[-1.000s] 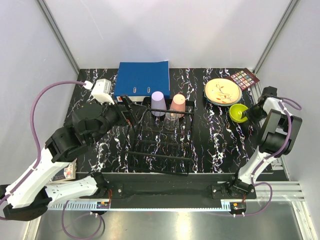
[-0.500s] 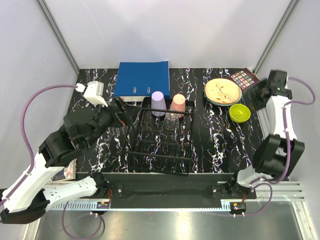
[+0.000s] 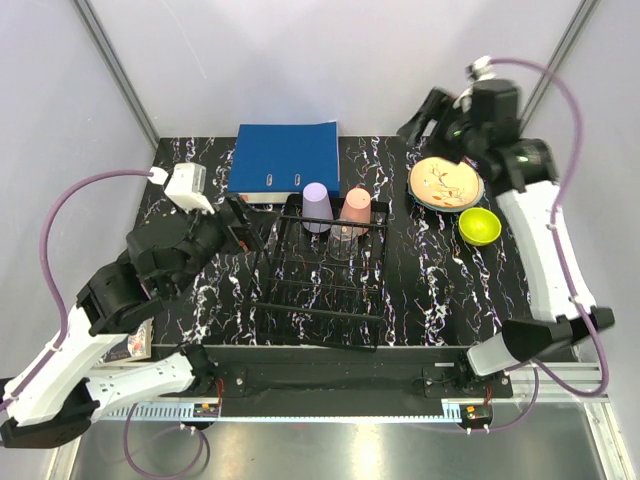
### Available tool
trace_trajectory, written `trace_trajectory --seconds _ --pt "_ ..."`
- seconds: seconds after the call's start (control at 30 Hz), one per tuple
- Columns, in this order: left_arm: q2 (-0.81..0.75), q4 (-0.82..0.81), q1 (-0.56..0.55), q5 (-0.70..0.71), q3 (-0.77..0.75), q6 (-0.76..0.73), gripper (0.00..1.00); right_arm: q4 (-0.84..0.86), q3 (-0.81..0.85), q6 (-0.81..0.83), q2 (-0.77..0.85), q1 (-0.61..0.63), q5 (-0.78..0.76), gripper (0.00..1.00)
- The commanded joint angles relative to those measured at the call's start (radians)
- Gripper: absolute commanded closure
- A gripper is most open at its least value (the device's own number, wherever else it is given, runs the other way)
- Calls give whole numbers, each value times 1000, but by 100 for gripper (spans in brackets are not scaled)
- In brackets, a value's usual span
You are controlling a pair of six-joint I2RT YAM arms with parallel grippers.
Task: Unload the mixed dishes from the dish rack
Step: Pick up the cup from the dish rack.
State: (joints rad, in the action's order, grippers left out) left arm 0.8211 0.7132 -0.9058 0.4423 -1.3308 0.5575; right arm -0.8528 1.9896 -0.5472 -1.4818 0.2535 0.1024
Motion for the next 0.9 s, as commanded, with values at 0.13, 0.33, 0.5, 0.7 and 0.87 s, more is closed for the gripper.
trace_trajectory --seconds 0.13,0.33,0.5,0.7,0.87 --pt "29 -21 -1 94 11 -22 1 39 -264 144 -55 141 -191 8" --pt "52 -24 -1 130 5 21 1 127 -309 147 -113 148 -127 0" --pt "76 -24 -1 151 21 -8 1 124 -267 145 -213 156 -38 0" --pt "82 -40 1 148 31 -44 1 141 -215 150 -297 191 -4 0" --pt "-2 -101 -1 139 140 -65 1 149 -173 162 -363 227 -49 0"
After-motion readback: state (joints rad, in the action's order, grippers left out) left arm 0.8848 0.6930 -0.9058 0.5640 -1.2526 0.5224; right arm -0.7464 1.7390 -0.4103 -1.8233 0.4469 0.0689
